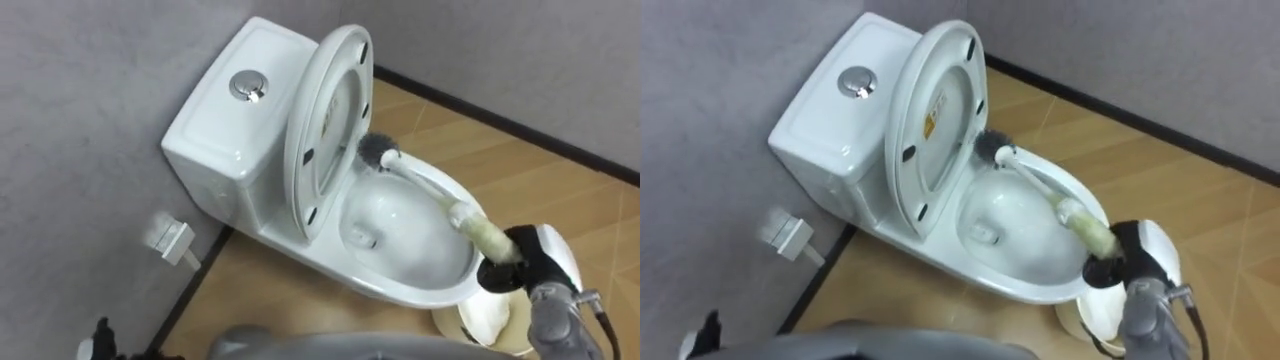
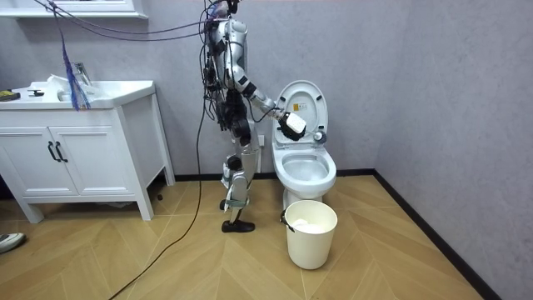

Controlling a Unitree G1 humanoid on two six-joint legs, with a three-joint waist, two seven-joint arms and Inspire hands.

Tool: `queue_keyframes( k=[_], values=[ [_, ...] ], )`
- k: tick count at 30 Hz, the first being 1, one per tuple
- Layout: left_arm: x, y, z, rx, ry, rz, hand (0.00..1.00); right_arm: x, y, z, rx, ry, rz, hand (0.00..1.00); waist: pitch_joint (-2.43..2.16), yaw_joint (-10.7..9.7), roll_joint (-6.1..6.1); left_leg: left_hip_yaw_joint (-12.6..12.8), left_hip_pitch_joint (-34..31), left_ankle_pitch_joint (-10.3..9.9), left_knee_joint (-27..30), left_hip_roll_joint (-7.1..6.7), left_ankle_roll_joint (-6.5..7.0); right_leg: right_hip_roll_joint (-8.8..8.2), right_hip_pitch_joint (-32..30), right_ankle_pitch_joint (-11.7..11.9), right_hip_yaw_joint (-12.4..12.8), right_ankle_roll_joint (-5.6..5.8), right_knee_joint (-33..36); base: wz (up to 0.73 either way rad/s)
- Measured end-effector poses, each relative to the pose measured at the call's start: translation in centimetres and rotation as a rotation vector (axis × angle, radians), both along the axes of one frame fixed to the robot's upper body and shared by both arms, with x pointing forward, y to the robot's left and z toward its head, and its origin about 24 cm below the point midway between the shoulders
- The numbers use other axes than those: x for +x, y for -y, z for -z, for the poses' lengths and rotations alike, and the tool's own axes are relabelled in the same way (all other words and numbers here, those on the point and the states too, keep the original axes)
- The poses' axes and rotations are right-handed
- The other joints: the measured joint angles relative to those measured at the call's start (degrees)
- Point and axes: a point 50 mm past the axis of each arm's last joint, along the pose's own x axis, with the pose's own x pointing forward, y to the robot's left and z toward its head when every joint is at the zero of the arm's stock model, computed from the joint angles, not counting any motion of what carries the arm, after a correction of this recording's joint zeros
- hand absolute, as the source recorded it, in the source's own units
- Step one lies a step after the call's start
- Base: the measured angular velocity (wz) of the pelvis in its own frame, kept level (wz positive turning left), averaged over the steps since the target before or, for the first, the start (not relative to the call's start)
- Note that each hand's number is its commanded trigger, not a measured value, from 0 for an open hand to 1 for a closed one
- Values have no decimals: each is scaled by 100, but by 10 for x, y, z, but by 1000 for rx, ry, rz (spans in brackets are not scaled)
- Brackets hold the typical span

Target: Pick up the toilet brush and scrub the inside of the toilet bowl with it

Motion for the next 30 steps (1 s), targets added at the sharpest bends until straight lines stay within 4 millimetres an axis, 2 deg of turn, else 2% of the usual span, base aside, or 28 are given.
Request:
queue_keyframes(
  k=[3,9,15,21,25,30],
  values=[
    [-14,6,5,-45,-69,-37,0,-10,6,5,44,23,145,100,-49,-82,78,109,126,-13,-57,11,11,15,48,24,96,19,-65,-15],
    [-22,8,9,-97,-121,-94,0,-33,22,13,43,30,383,100,-75,-321,169,340,313,-27,-140,52,6,57,72,34,365,14,-56,-23],
    [-12,10,11,-119,-121,-64,0,-57,28,22,9,-6,563,100,-67,-624,217,543,349,-52,-165,96,-18,113,16,34,573,-2,-58,-17],
    [7,9,12,-122,-74,-60,0,-90,27,34,60,-73,789,100,-59,-646,221,745,393,-102,-170,142,-28,171,-63,40,849,-8,-58,-20],
    [8,6,11,-115,-61,-76,0,-107,25,39,79,-119,887,100,-61,-696,230,832,390,-147,-170,166,-42,190,-92,44,849,-14,-69,-11],
    [8,6,11,-113,-63,-72,0,-118,22,44,79,-173,913,100,-53,-737,257,843,392,-155,-169,168,-45,191,-93,44,847,-14,-71,0]
  ],
)
